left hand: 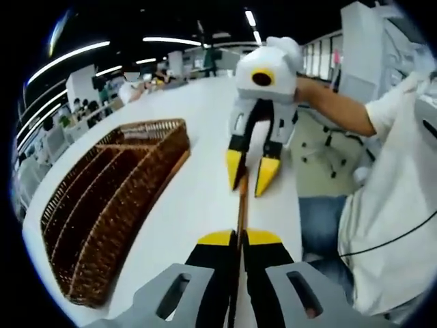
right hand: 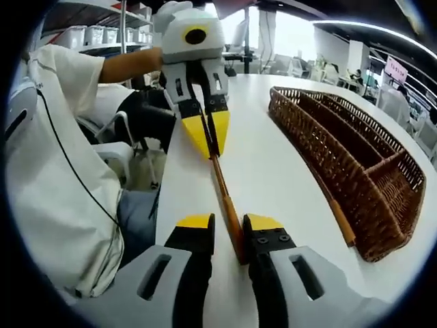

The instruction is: Arrange the knives, forks, and spoons in their matching storage slots by inserting each utensil handle-first until every utensil is classified and aligned in the correct compartment

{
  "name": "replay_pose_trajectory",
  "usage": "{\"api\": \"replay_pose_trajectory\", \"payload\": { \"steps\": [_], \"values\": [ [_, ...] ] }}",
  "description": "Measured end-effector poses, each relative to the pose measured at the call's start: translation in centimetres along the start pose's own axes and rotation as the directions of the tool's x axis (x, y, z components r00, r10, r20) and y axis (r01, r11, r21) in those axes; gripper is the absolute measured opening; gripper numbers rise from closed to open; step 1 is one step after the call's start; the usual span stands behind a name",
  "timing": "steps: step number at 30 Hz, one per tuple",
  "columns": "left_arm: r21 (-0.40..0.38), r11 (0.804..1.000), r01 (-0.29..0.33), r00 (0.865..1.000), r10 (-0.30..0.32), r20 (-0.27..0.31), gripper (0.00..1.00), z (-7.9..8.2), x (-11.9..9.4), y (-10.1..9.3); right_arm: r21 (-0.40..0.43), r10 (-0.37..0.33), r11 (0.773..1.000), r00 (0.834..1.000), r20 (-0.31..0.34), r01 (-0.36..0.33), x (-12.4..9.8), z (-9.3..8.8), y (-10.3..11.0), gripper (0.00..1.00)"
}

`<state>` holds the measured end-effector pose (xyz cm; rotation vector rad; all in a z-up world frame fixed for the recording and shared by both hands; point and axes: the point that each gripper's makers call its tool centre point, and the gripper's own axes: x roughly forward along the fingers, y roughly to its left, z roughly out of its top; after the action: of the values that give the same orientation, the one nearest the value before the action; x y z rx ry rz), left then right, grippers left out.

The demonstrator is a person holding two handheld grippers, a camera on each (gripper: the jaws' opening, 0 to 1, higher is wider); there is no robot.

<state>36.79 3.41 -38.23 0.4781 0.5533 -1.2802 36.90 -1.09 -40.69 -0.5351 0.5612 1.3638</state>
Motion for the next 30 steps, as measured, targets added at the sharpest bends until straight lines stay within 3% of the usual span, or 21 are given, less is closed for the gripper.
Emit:
{"api": "replay_pose_trajectory", "payload": {
  "steps": [7,9,10,19,25,30],
  "values": [
    [0.017,1.0,-0.009,1.0,0.009,-0.008,0.04,0.2,-0.4,0.5,-0.027,0.019,0.999,0.996,-0.091,-0.022,0.1,0.2,0.1,0.08],
    [0.023,1.0,-0.019,1.0,0.019,-0.002,0.0,0.4,-0.5,0.8,-0.076,0.023,0.997,0.992,-0.125,-0.032,0.0,0.1,0.2,0.06],
    [0.022,0.999,-0.042,0.999,0.042,0.015,0.0,0.8,-0.6,1.3,-0.059,0.019,0.998,0.991,-0.131,-0.027,0.1,0.1,0.1,0.06],
    [0.017,0.999,-0.049,0.999,0.049,0.01,0.0,0.5,-0.6,1.7,-0.068,0.011,0.997,0.991,-0.136,-0.02,0.1,-0.3,0.2,0.06],
    [0.021,0.997,-0.077,0.996,0.077,0.037,0.0,0.4,-1.4,1.9,-0.07,0.007,0.997,0.989,-0.146,-0.018,0.1,-0.4,0.3,0.06],
    [-0.021,0.993,-0.116,0.99,0.117,0.077,0.0,0.3,-2.2,2.4,-0.078,-0.024,0.997,0.99,-0.136,0.013,0.1,-0.3,-0.3,0.05]
  ]
}}
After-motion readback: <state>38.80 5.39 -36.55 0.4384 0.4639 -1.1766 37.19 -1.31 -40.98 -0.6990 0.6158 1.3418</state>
